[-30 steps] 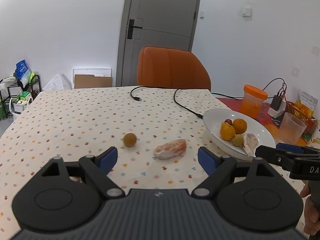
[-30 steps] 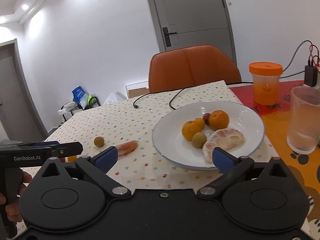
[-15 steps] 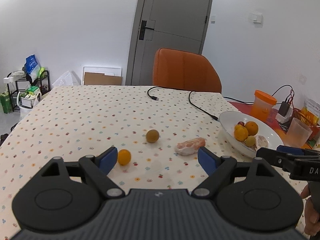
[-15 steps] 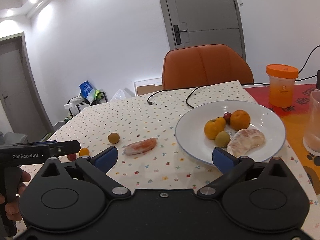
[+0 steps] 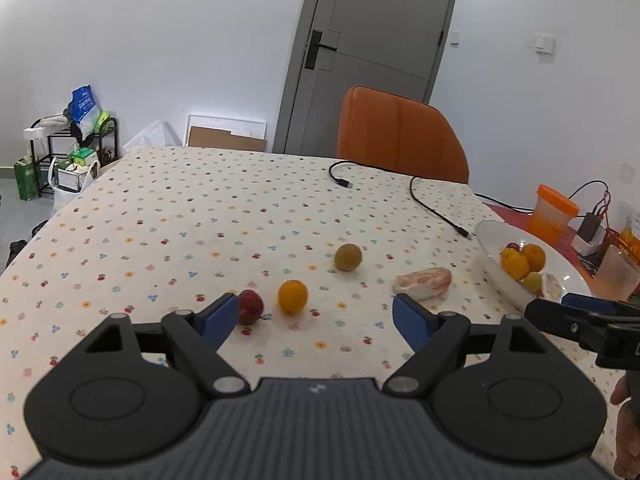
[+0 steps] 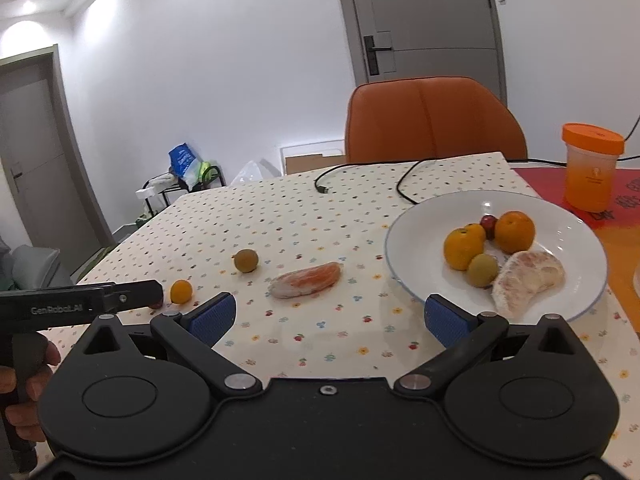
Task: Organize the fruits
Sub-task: 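Move both open tools back toward the remaining fruits, then grasp the red apple with the left tool while the right tool approaches the pink pomelo segment, then grasp the peeled pink pomelo segment with the right tool while the left tool holds the apple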
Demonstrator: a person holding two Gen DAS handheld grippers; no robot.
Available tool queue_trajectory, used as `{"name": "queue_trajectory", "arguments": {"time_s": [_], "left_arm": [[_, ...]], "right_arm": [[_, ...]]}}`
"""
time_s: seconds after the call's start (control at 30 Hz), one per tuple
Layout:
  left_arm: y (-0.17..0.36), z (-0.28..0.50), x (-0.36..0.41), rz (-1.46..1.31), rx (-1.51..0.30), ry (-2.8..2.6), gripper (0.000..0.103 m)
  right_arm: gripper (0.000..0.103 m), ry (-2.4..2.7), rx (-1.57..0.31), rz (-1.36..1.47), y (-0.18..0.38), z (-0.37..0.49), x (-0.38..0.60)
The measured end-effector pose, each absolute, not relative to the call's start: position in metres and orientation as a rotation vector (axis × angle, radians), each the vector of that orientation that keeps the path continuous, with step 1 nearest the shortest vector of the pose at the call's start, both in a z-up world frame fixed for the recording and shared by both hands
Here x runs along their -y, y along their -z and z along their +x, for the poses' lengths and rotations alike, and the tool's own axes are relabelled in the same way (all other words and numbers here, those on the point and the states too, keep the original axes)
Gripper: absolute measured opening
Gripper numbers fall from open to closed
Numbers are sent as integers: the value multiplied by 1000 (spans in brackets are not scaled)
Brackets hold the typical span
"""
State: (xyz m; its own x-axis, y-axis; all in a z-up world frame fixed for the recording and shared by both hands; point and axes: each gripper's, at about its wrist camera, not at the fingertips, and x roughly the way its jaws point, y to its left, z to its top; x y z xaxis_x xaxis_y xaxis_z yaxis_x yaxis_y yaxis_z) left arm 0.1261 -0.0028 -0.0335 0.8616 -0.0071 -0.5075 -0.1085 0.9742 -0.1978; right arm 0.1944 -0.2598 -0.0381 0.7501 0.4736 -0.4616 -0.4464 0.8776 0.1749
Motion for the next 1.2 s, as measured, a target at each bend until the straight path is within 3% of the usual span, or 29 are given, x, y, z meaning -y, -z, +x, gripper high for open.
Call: {"name": "queue_trajectory", "arguments": {"time_s": [0.17, 0.67, 0.73, 1.2], "left_arm": [[37, 131, -4, -227, -530, -82, 78], [57, 154, -27, -257, -603, -154, 34], [58, 155, -29, -251, -607, -160, 23], [51, 156, -37, -277, -586, -162, 22]], "right_arm": [[99, -531, -520, 21, 39, 198, 247], [90, -575, -561, 2, 50, 226, 223], [90, -580, -566, -2, 51, 229, 220], [85, -583, -589, -80, 58, 257, 196]]}}
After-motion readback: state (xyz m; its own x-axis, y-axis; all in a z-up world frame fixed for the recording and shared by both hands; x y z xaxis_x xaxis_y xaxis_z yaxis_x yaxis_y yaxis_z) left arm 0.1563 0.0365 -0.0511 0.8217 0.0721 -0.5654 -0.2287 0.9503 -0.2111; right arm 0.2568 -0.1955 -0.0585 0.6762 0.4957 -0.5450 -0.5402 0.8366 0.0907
